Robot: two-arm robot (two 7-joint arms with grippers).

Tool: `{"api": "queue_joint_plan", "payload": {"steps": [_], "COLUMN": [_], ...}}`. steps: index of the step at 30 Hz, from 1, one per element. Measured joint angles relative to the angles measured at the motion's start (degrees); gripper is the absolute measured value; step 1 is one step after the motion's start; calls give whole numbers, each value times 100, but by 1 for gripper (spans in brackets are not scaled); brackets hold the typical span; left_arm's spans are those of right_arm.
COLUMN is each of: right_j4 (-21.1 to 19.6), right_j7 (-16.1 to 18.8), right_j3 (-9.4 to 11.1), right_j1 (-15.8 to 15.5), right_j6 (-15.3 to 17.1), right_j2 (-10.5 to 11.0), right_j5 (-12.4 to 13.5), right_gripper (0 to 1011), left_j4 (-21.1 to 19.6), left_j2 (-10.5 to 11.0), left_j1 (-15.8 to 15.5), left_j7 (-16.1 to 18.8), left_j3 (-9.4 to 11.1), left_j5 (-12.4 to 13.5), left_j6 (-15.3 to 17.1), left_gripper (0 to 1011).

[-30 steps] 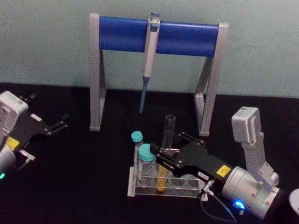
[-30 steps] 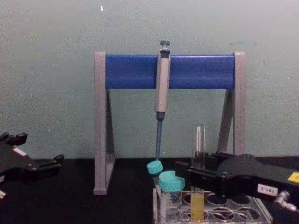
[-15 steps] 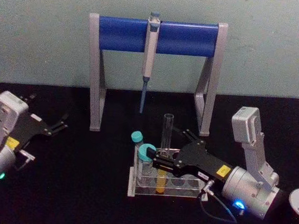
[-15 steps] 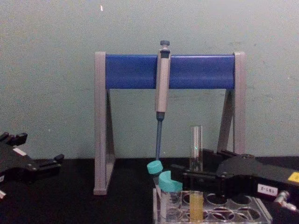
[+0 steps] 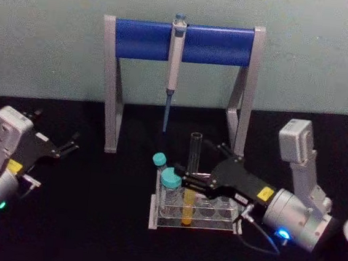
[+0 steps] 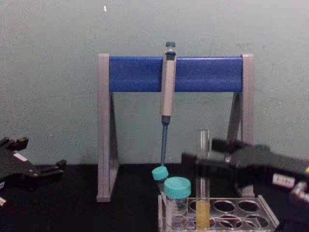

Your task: Pick up the test tube from the test tube rack, shake it, then place it back into the test tube rack.

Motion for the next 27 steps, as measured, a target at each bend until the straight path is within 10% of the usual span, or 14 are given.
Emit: {"api": "queue_joint_plan", "payload": {"steps": [16, 27], "right_j4": [-831, -834], "right_j7": [-813, -2014], "right_j3": [1043, 1525], "right_j1": [-820, -1707], "right_j6": [-936, -996], "right_j2": [108, -184], "right_j5": [-168, -876], "right_gripper": [1000, 1000], "left_j4": [0, 0], "left_j2": [0, 0], "left_j1": [0, 0], "left_j7": [0, 0], "left_j3": [0, 0], "left_j5": [0, 0], "left_j6": [0, 0], "left_gripper": [1001, 1001]}}
